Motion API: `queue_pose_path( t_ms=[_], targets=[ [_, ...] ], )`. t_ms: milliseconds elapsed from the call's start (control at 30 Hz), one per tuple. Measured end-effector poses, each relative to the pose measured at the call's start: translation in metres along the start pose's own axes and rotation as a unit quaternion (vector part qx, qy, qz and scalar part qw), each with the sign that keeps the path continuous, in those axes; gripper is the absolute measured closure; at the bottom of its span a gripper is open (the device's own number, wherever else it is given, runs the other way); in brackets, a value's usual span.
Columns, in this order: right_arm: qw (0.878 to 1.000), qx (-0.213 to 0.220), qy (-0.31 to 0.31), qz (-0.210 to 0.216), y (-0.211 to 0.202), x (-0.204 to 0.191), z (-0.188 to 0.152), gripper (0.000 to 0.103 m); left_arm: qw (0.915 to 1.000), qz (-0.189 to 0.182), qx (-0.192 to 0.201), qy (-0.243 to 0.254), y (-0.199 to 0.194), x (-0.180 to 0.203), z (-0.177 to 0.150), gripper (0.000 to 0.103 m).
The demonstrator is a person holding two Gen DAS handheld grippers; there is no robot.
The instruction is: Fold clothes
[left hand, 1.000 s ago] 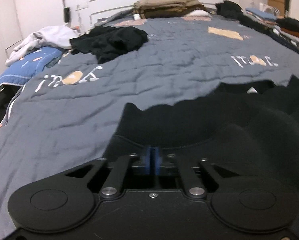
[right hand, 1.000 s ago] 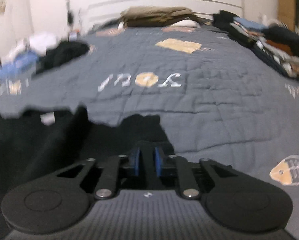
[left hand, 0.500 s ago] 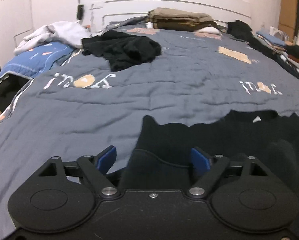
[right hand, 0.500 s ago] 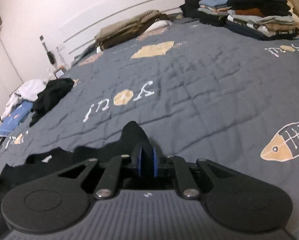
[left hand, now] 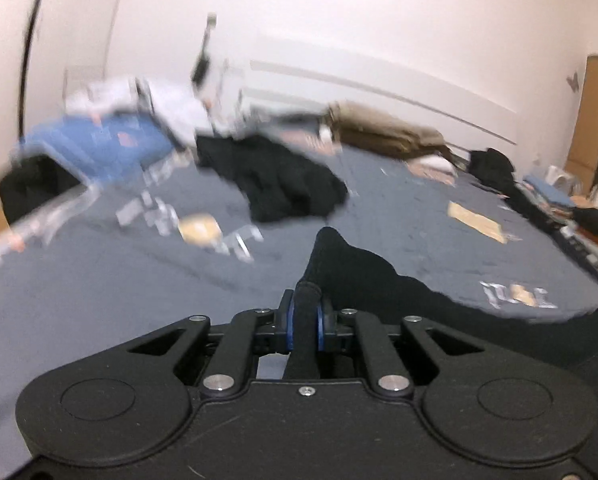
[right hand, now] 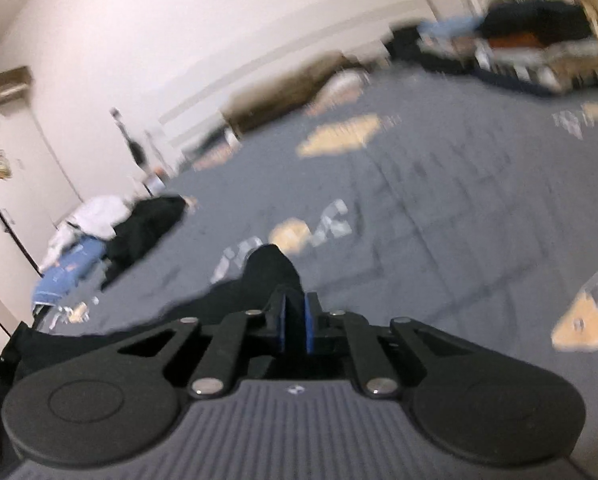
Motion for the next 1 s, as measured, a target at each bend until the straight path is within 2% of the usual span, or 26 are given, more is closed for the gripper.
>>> queue_pose_path(
  t_ms=[67, 100, 300, 433, 500, 533, 567, 667, 700, 767, 900, 933, 1000],
  targets=[
    [0.999, 0.03, -0.025, -0.003, -0.002, -0.011, 0.007, 0.096, 1.0, 0.006, 0.001, 0.005, 0.009, 0.005, 0.001, 0.093],
    [0.999, 0.031, -0.032, -0.008, 0.001, -0.011, 0.006, 0.096, 0.9999, 0.007, -0.006, 0.006, 0.015, 0.007, -0.001, 0.093],
    [0.997, -0.033, -0.056, -0.049, 0.04, 0.013, -0.014, 0.096, 0.9958, 0.027, -0.085, 0.02, 0.054, 0.011, -0.039, 0.093],
    [0.995, -0.06, -0.058, -0.056, 0.056, 0.019, -0.026, 0.096, 0.9949, 0.03, -0.096, 0.007, 0.055, 0.002, -0.044, 0.09],
    [0.994, -0.068, -0.065, -0.053, 0.058, 0.014, -0.026, 0.095, 0.9942, 0.035, -0.101, 0.001, 0.052, 0.001, -0.041, 0.083],
    [0.994, -0.072, -0.066, -0.051, 0.057, 0.012, -0.025, 0.094, 0.9936, 0.04, -0.105, -0.004, 0.05, 0.001, -0.039, 0.07],
    [0.994, -0.074, -0.064, -0.051, 0.054, 0.011, -0.021, 0.093, 0.9935, 0.044, -0.104, -0.012, 0.046, 0.0, -0.036, 0.066],
    [0.996, -0.068, -0.045, -0.047, 0.034, 0.007, -0.006, 0.091, 0.9964, 0.032, -0.073, -0.027, 0.021, 0.006, -0.019, 0.058],
    [0.997, -0.062, -0.03, -0.044, 0.025, 0.006, 0.001, 0.089, 0.997, 0.028, -0.064, -0.034, 0.012, 0.008, -0.012, 0.05],
    [0.998, -0.051, -0.003, -0.034, 0.005, 0.002, 0.016, 0.085, 0.9978, 0.009, -0.042, -0.05, -0.008, 0.015, 0.001, 0.046],
    [0.999, -0.026, 0.018, -0.022, -0.045, -0.006, 0.033, 0.063, 0.9972, -0.036, -0.02, -0.063, -0.049, 0.044, 0.013, 0.037],
    [0.999, -0.02, 0.022, -0.022, -0.058, -0.007, 0.036, 0.061, 0.9967, -0.046, -0.018, -0.064, -0.059, 0.052, 0.012, 0.03],
    [0.999, -0.021, 0.034, -0.026, -0.081, -0.004, 0.029, 0.057, 0.9954, -0.063, -0.022, -0.068, -0.08, 0.069, 0.003, 0.024]
  ],
)
Point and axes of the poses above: each gripper's, at about its wrist camera, not at the fingertips, and y roughly the way its jaws point, x to its right, z to its top, the point moved 3 cm from there along y, roughly the way its jaws point, and after that the axes turned 7 degrees about x, right-handed, at the moved point
